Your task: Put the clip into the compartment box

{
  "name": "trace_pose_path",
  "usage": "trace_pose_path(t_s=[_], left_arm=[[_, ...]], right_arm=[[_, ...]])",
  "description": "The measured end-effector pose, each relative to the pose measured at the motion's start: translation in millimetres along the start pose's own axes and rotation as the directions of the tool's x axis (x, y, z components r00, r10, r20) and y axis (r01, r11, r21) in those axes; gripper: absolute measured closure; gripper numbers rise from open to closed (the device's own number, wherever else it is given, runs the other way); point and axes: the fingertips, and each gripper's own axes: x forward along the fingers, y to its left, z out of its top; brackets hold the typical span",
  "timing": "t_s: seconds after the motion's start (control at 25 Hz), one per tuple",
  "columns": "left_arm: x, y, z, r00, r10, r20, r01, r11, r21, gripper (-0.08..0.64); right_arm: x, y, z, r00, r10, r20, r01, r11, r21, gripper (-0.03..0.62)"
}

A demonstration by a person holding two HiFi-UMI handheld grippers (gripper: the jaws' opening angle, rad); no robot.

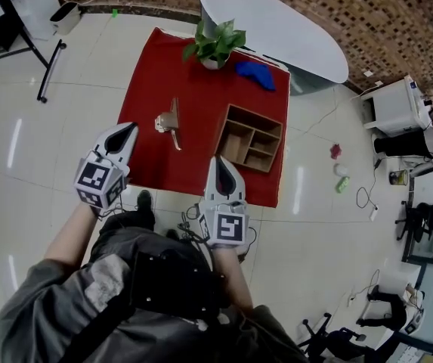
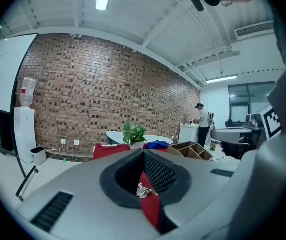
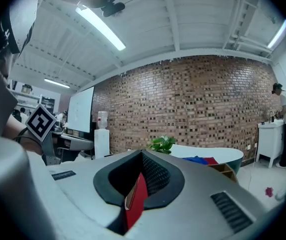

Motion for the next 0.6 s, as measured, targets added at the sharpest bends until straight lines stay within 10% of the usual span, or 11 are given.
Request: trace_pose_path(t_s=[0.6], left_arm=[[72.4, 37.5, -71.3, 0.971, -0.178, -0.157, 0.17, 0.983, -0.062, 0.432]], right_arm=[[84.4, 13.2, -14.2, 0.995, -0.091, -0.045, 0.091, 0.996, 0.003, 0.588]])
